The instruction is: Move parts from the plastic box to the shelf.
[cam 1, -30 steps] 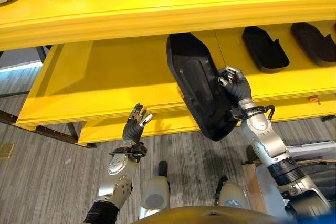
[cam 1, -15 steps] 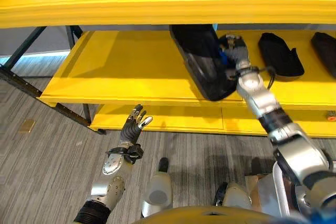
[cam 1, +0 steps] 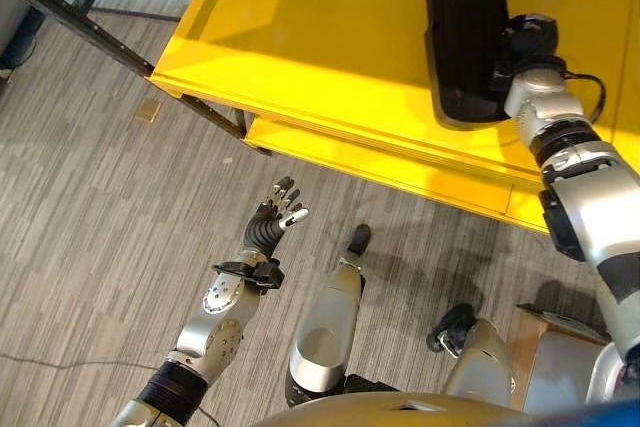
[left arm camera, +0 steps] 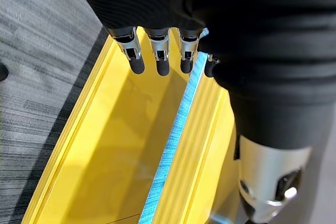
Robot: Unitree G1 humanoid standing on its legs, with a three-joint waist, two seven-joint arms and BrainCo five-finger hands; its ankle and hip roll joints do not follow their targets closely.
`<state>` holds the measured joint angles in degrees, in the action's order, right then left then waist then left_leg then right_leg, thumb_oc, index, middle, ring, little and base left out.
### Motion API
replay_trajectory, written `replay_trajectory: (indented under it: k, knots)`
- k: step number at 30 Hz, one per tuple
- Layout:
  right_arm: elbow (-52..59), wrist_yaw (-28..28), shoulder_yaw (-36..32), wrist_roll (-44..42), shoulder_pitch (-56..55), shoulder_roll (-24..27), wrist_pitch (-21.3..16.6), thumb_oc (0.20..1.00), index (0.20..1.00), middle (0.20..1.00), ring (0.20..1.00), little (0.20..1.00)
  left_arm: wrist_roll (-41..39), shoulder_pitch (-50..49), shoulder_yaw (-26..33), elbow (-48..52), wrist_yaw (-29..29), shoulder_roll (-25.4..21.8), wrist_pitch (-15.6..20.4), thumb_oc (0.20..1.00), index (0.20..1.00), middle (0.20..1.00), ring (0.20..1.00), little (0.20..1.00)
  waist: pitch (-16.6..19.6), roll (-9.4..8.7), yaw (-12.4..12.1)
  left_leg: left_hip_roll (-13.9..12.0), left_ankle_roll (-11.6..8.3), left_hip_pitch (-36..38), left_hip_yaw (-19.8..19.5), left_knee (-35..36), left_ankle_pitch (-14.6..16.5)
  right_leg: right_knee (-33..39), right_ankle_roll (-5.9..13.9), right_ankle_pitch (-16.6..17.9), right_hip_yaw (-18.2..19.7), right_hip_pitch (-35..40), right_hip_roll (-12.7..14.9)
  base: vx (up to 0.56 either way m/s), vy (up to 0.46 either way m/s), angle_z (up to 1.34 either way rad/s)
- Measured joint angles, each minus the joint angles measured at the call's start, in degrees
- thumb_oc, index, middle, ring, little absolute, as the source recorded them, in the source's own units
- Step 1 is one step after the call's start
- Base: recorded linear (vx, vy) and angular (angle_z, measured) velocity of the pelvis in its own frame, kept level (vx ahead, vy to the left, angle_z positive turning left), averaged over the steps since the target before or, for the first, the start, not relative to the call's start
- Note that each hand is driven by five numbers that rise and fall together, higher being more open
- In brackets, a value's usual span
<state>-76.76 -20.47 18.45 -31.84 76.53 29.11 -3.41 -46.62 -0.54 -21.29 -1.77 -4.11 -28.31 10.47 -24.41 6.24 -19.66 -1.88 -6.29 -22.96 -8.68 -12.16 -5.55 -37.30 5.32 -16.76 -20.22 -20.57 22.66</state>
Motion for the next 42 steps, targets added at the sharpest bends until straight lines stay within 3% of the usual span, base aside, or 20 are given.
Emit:
replay_trajectory:
  k: [5,7,13,37,38,39,42]
  knots:
    - [-2.1,-0.6,-1.2,-3.0,0.4,5.0,-0.1,0.2,0.2,0.2,0.2,0.2,0.1,1.5,-1.2,0.3,0.0,-0.3,0.6,1.0,1.0,1.0,1.0,1.0,0.2,0.24,-0.2,1.0,0.11,-1.1,-1.2,-0.1,0.0,0.8,0.43,0.3,-1.1,0.0,0.7,0.02,0.041,0.09]
    - [-3.8,-1.3,-4.7,-5.7,0.5,7.0,-0.1,0.2,0.2,0.2,0.2,0.2,0.1,1.0,-1.2,0.5,0.0,-0.5,0.6,1.0,1.0,1.0,1.0,1.0,0.0,0.56,-0.3,1.4,0.32,-2.3,-1.5,0.0,-0.4,0.5,0.53,0.3,-1.4,-1.1,1.1,0.01,0.018,0.18]
    - [-4.0,-2.3,-3.5,-7.8,2.5,10.2,-0.1,0.2,0.2,0.2,0.2,0.2,0.0,0.5,-1.2,0.6,-0.1,-0.6,1.1,1.0,1.0,1.0,1.0,1.0,0.3,1.28,-0.5,1.9,0.37,-3.3,-2.4,0.0,-0.5,0.7,0.8,0.2,-2.4,-1.2,1.6,0.01,0.011,0.09]
    - [-6.0,-2.4,-1.1,-7.3,2.5,10.5,0.2,0.2,0.2,0.2,0.2,0.2,-0.3,1.1,-1.4,1.2,-1.2,-1.4,1.2,1.0,1.0,1.0,1.0,1.0,0.3,1.23,0.0,1.8,0.38,-3.4,-2.6,-0.4,-0.5,0.7,0.96,0.3,-2.4,-1.2,1.2,0.0,0.0,0.0]
    - [-6.0,-2.4,-1.1,-7.3,2.5,10.5,0.2,0.338,0.338,0.338,0.338,0.338,-0.4,1.1,-1.4,1.2,-1.2,-1.4,1.2,1.0,1.0,1.0,1.0,1.0,0.3,1.23,0.0,1.8,0.38,-3.4,-2.6,-0.4,-0.5,0.7,0.96,0.3,-2.4,-1.2,1.2,0.0,0.0,0.0]
    - [-6.0,-2.5,-1.1,-7.3,2.5,10.5,0.2,1.0,1.0,1.0,1.0,1.0,-1.1,1.1,-1.4,1.2,-1.2,-1.4,1.2,1.0,1.0,1.0,1.0,1.0,0.3,1.23,0.0,1.8,0.38,-3.4,-2.6,-0.5,-0.5,0.7,0.96,0.3,-2.4,-1.1,1.2,0.0,0.0,0.0]
    - [-6.0,-2.7,-1.4,-7.4,2.6,10.5,0.1,1.0,1.0,1.0,1.0,1.0,-1.7,1.0,-1.4,1.2,-1.3,-1.5,1.2,1.0,1.0,1.0,1.0,1.0,0.3,1.22,-0.1,1.8,0.38,-3.4,-2.6,-0.7,-0.5,0.7,0.95,0.4,-2.4,-1.0,1.2,0.0,0.0,0.0]
